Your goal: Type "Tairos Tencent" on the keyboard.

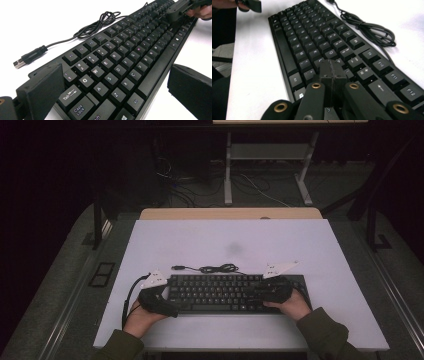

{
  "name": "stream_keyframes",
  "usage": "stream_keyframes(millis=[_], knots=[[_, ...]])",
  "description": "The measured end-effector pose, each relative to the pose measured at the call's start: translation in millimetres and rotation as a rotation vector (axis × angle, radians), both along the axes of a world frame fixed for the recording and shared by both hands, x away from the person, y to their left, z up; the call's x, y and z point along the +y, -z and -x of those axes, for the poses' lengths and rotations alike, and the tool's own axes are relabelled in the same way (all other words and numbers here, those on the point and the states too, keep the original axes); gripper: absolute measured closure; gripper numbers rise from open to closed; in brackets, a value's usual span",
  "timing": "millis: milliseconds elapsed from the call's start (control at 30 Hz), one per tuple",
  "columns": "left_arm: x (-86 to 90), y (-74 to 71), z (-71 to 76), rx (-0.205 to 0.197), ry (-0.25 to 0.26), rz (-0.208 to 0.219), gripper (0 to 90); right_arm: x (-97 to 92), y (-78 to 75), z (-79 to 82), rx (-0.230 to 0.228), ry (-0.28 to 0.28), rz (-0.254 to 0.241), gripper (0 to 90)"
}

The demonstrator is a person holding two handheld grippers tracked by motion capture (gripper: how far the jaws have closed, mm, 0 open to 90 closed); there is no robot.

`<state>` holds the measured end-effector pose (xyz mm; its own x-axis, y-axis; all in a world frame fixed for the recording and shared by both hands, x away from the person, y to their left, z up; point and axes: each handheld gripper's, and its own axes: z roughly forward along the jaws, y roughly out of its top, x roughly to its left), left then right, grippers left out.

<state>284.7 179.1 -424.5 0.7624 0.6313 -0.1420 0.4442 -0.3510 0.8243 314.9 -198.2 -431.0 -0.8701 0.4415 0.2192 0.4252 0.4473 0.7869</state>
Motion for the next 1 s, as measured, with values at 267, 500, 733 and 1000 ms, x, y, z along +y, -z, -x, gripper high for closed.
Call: stream_keyframes(millis=[267,500,733,1000], knots=[[0.1,-0.4,0.1,-0.001,-0.001,0.001,0.1,1.9,3.2,2.5,0.007,-0.034,0.039,89.2],[-0.2,-0.3,-0.1,0.0,-0.002,0.003,0.1,0.9,5.2,5.9,0.008,-0.038,0.071,89.2],[-0.9,-0.5,-0.3,-0.002,-0.001,0.002,0.1,-0.5,7.1,8.1,0.002,-0.042,0.097,89.2],[-3.1,-1.3,-0.9,-0.001,-0.003,0.008,0.1,-2.4,8.6,8.9,-0.005,-0.038,0.109,89.3]])
